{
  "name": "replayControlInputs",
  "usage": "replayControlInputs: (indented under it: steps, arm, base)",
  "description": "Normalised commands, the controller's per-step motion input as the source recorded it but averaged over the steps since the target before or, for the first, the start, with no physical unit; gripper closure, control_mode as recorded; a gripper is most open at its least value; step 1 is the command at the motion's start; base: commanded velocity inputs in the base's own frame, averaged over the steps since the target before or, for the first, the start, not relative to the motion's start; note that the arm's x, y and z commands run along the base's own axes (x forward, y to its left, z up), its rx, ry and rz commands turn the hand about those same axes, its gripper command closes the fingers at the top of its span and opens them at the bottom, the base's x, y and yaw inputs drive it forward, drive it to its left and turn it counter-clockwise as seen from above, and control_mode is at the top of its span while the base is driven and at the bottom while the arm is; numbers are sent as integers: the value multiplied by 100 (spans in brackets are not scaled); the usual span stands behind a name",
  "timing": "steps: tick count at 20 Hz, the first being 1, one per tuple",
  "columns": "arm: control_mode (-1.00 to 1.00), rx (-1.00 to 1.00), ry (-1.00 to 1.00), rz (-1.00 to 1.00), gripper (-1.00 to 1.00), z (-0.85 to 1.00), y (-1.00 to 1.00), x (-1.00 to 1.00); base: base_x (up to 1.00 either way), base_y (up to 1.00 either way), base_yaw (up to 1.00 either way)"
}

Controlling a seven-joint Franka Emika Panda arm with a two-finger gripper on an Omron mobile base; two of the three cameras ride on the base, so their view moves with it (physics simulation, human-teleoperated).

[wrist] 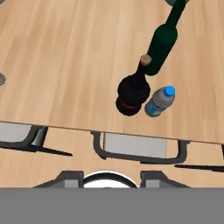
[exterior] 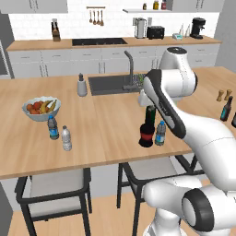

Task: Move the plastic bottles in the middle to the plastics group, and the glass bottles in the middle to the glass group.

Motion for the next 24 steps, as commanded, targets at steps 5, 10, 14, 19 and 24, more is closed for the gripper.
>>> replayControlInputs:
  steps: [5, 10, 14, 19, 24]
  arm:
    - [-100, -2, -2, 0, -100, -8, -6, -8]
    - [-100, -19, -5, 0, -100, -32, -25, -15]
    - [-100, 0, -1, 0, -100, -18, -29, 9]
    - [-100, 5, -1, 0, -100, -12, -31, 46]
    - [-100, 4, -1, -1, -100, -12, 0, 69]
  base:
    - [0, 0, 0]
    - [0, 0, 0]
    - [0, 0, 0]
    - [0, 0, 0]
    - [0, 0, 0]
